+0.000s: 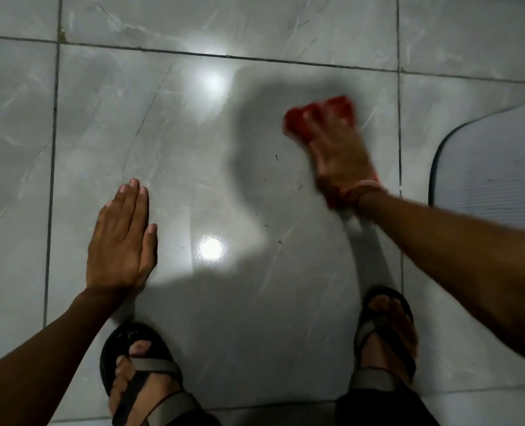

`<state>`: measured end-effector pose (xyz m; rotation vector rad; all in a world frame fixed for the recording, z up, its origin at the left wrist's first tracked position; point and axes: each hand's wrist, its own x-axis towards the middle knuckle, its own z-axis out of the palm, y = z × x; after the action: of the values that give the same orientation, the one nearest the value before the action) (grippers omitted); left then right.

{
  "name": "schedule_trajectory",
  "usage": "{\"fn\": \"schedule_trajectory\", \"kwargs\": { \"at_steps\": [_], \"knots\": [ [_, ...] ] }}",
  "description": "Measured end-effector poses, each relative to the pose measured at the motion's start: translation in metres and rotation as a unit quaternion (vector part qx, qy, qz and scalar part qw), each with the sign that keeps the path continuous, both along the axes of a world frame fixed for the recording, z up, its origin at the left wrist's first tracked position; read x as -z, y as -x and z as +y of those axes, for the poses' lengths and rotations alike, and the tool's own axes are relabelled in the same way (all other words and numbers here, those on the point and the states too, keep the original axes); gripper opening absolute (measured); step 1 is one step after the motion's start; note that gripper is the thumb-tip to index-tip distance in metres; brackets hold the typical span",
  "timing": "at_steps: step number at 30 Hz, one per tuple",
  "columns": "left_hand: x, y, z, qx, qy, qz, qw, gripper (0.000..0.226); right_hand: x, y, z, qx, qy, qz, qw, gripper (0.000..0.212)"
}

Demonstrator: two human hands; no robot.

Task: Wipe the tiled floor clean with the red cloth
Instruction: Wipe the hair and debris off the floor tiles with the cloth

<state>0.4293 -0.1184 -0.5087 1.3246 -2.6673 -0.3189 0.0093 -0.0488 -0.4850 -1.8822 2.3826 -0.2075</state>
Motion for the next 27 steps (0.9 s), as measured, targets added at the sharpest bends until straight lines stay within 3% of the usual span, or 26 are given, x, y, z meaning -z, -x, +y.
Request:
{"fn": "schedule_trajectory", "kwargs": {
  "at_steps": [3,5,9,12,15,20,24,27],
  "knots": [
    [0.001,0.001,0.000,-0.004,0.003,0.006,1.000,0.064,-0.003,0.019,-0.034,0.179,0.011,-0.031,0.983,0.055],
    [0.001,0.000,0.002,0.002,-0.001,0.001,1.000,0.064,-0.008,-0.022,-0.027,0.194,0.009,-0.014,0.981,0.057],
    [0.000,0.001,0.000,0.005,-0.001,0.004,1.000,0.064,-0.007,-0.134,0.072,-0.037,-0.020,-0.054,0.998,0.061],
    [0.000,0.000,0.000,0.001,0.004,0.011,1.000,0.064,-0.011,-0.183,0.157,-0.263,-0.106,-0.077,0.956,0.063],
    [0.001,0.001,0.001,0.004,0.019,0.018,1.000,0.063,-0.003,-0.171,0.165,-0.342,-0.113,-0.067,0.930,0.060],
    [0.006,0.000,0.002,0.009,0.016,0.017,1.000,0.063,0.001,-0.159,0.097,-0.264,-0.061,-0.057,0.961,0.061],
    [0.007,0.000,0.000,0.012,0.025,0.019,0.999,0.062,0.005,-0.131,-0.048,-0.103,0.027,-0.031,0.994,0.056],
    [0.007,-0.003,0.000,0.016,0.021,0.027,0.999,0.062,0.000,-0.118,-0.127,-0.008,0.000,-0.013,1.000,0.056]
  ]
}}
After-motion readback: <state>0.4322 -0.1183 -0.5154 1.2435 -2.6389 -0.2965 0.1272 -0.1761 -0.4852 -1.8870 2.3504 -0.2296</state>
